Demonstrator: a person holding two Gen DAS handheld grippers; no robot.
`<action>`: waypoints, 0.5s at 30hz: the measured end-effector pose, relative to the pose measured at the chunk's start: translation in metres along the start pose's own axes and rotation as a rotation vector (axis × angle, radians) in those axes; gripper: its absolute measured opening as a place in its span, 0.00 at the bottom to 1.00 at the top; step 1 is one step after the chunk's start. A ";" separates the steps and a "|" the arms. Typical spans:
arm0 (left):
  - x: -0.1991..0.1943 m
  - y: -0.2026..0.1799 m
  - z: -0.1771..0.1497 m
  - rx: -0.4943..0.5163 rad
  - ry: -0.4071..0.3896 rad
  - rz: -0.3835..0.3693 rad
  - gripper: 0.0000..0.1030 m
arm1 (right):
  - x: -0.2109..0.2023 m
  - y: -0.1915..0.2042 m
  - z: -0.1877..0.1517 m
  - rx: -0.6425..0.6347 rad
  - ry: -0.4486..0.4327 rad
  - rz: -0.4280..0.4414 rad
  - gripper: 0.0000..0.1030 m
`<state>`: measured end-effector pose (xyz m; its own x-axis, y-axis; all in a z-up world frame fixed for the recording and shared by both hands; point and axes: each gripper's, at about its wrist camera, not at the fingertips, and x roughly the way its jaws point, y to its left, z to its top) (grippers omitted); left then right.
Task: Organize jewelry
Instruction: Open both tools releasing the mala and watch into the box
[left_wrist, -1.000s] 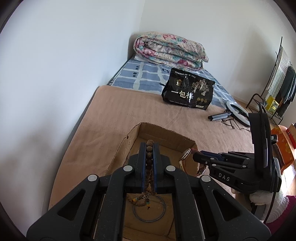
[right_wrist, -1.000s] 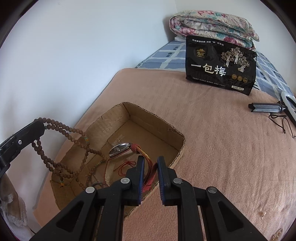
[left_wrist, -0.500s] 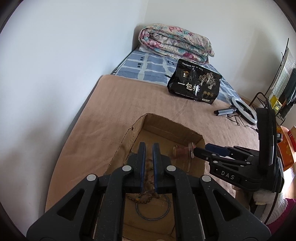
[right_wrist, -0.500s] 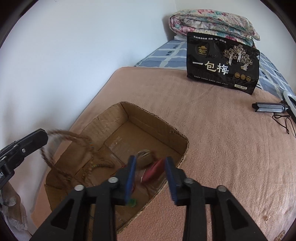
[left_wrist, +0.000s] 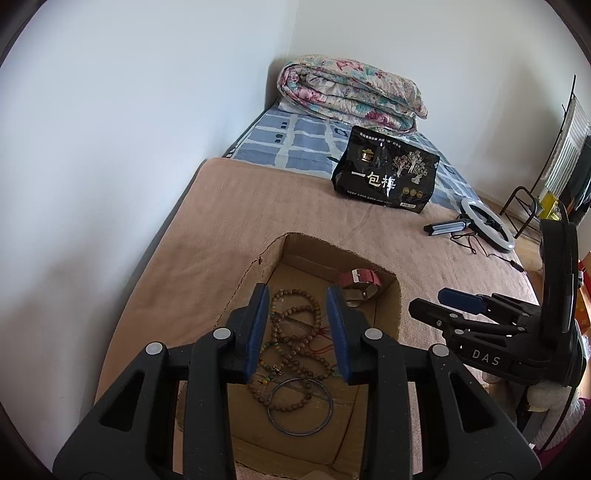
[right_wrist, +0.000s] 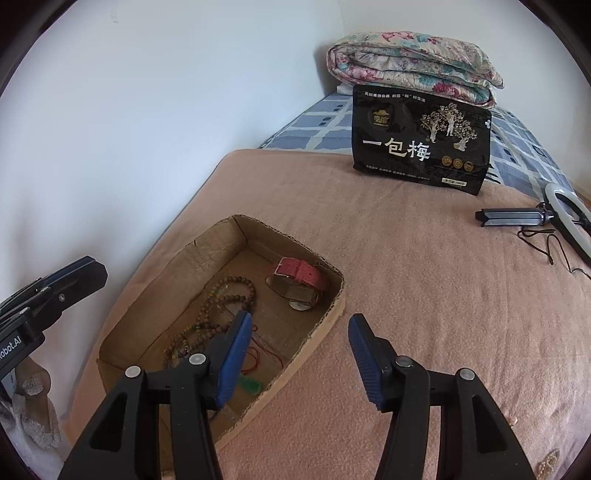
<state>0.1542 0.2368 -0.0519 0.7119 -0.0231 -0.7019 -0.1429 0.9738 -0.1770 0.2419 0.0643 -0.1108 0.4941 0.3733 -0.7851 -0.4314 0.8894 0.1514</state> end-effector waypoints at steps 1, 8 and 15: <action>-0.003 -0.003 0.000 0.002 -0.006 -0.002 0.31 | -0.002 -0.001 0.000 0.000 -0.002 -0.001 0.55; -0.018 -0.021 0.000 0.024 -0.035 -0.008 0.31 | -0.029 -0.005 -0.007 -0.005 -0.024 -0.010 0.56; -0.040 -0.049 0.002 0.042 -0.083 -0.030 0.31 | -0.059 -0.020 -0.015 0.006 -0.049 -0.022 0.57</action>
<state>0.1340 0.1902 -0.0134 0.7700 -0.0352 -0.6371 -0.0933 0.9815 -0.1670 0.2103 0.0203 -0.0763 0.5398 0.3664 -0.7579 -0.4155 0.8990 0.1386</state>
